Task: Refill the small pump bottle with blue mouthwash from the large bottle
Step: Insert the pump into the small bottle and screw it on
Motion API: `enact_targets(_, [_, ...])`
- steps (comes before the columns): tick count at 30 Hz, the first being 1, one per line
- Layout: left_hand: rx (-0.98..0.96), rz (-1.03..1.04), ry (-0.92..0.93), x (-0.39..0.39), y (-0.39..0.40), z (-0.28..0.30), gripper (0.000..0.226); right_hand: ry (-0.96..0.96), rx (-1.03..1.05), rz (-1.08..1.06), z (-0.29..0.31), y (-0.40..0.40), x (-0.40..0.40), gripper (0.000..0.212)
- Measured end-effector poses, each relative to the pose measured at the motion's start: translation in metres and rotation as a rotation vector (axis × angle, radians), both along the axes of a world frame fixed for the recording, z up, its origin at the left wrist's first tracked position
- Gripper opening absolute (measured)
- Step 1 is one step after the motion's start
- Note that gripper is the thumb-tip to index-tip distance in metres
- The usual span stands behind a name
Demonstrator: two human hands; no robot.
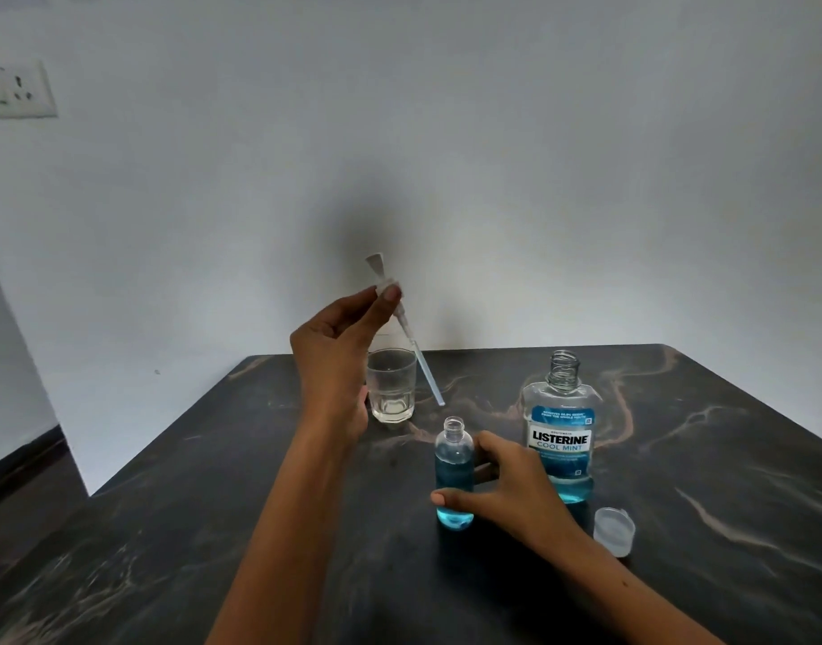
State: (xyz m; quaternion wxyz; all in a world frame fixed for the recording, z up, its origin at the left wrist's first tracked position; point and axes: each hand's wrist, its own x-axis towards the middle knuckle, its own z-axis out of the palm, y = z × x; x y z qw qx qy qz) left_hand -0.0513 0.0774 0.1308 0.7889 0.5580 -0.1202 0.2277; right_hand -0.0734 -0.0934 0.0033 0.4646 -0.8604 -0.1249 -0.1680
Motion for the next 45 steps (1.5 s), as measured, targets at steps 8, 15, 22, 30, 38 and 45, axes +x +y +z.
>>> enact_targets(8, [-0.05, -0.082, 0.038, -0.004, -0.019, -0.016, 0.038, 0.011, -0.018, -0.002, 0.002, 0.001, 0.0, 0.055])
enact_targets(15, [-0.04, -0.059, -0.041, -0.009, -0.017, -0.019, 0.029, 0.006, -0.034, -0.005, 0.002, 0.0, -0.001, 0.055])
enact_targets(22, [-0.007, -0.019, -0.089, -0.011, -0.015, -0.016, 0.025, 0.011, -0.033, -0.003, 0.002, 0.0, -0.001, 0.053])
enact_targets(30, [0.069, 0.011, -0.108, -0.012, -0.014, -0.025, 0.021, 0.017, -0.035, -0.015, 0.001, 0.0, 0.001, 0.055])
enact_targets(38, [-0.022, -0.03, -0.137, -0.015, -0.014, -0.014, 0.018, 0.006, -0.037, 0.0, 0.0, -0.001, 0.001, 0.055])
enact_targets(45, [0.001, -0.047, -0.138, -0.015, -0.015, -0.016, 0.023, 0.005, -0.046, 0.002, 0.0, -0.001, 0.001, 0.056])
